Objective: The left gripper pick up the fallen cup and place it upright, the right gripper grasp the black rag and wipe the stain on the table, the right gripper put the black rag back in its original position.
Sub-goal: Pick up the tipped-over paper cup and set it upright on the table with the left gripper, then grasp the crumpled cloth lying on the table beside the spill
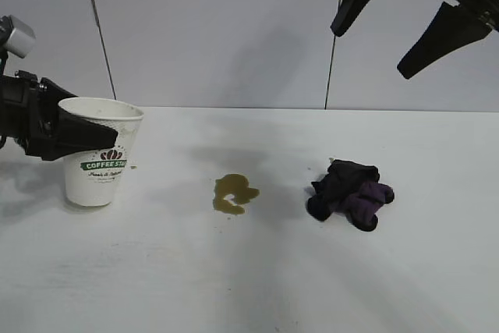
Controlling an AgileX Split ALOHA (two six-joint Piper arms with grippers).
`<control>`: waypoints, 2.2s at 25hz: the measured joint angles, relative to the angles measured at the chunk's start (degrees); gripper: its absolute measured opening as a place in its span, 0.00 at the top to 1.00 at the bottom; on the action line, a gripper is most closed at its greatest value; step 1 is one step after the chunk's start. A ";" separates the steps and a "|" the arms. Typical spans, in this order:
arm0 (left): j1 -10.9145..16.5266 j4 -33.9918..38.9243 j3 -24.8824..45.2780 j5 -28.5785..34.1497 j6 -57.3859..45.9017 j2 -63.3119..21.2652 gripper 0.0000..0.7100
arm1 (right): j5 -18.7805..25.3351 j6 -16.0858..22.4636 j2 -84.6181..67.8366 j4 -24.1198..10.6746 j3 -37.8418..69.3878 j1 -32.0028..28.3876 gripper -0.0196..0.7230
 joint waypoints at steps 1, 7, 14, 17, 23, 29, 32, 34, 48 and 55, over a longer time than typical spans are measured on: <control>0.00 0.00 0.00 0.60 0.00 -0.06 0.22 | 0.00 -0.02 0.00 0.00 0.00 0.00 0.24; 0.00 0.00 0.00 1.78 0.00 -0.06 0.22 | 0.00 -0.02 0.00 0.00 0.00 0.00 0.24; 0.00 0.00 0.00 1.56 -4.38 -0.06 0.04 | 0.00 -0.02 0.00 0.00 0.00 0.00 0.24; 0.00 0.00 0.00 1.56 -4.73 -0.06 0.03 | 0.00 -0.02 0.00 0.00 0.00 0.00 0.24; 0.00 2.43 0.00 0.66 -4.80 -0.06 0.02 | 0.00 -0.02 0.00 0.00 0.00 0.00 0.24; 0.00 9.63 0.00 -2.43 -7.13 -0.64 0.02 | 0.00 -0.02 0.00 0.00 0.00 0.00 0.24; 0.00 15.32 0.00 -7.16 -10.45 -2.08 0.02 | 0.00 -0.02 0.00 0.00 0.00 0.00 0.24; 0.05 19.96 0.00 -10.95 -15.15 -3.20 0.02 | 0.00 -0.02 0.00 0.00 0.00 0.00 0.24; 10.47 66.72 0.06 -42.05 -91.05 -30.96 0.03 | 0.00 -0.02 0.00 0.00 0.00 0.00 0.24; 20.20 63.54 0.06 -51.29 -106.31 -52.99 0.03 | 0.00 -0.02 0.00 0.00 0.00 0.00 0.24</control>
